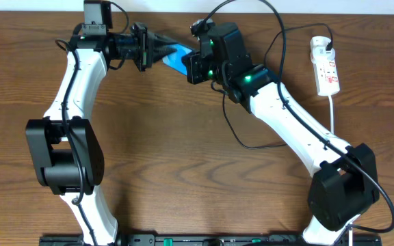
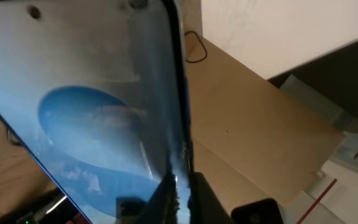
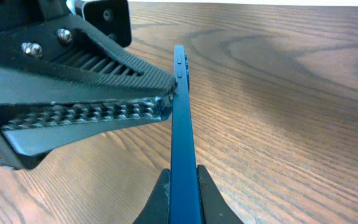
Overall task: Plug charger to phone and switch on socket
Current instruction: 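Open the left gripper and release the phone to the right gripper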
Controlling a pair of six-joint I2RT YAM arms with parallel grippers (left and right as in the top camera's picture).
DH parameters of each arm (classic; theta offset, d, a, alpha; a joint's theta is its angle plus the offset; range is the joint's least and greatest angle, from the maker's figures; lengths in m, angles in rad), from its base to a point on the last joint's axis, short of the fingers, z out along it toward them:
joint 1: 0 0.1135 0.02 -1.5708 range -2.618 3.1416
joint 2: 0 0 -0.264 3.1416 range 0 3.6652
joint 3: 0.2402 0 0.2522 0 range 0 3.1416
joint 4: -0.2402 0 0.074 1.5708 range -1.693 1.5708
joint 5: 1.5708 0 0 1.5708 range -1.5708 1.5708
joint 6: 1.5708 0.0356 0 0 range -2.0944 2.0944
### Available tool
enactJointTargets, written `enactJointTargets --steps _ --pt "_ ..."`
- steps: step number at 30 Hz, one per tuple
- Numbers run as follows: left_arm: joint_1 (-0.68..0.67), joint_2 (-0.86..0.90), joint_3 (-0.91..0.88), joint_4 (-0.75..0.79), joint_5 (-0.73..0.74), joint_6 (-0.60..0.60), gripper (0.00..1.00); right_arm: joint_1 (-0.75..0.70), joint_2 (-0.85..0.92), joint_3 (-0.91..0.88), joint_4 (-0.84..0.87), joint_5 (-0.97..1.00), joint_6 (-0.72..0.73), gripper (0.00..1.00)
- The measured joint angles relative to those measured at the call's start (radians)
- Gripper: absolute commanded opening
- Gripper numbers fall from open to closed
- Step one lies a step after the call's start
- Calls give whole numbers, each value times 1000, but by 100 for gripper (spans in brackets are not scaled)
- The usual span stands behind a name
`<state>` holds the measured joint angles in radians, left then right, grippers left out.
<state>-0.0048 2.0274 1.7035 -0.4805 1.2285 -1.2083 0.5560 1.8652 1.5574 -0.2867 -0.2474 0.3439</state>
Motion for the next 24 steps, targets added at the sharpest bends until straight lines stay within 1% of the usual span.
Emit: enactJointTargets --steps 9,17,24 --pt "0 0 1 6 3 0 7 0 1 0 1 -1 0 1" --pt "0 0 1 129 3 0 7 -2 1 0 13 11 -7 1" --pt "2 0 1 147 3 2 7 -3 1 0 9 0 -14 1"
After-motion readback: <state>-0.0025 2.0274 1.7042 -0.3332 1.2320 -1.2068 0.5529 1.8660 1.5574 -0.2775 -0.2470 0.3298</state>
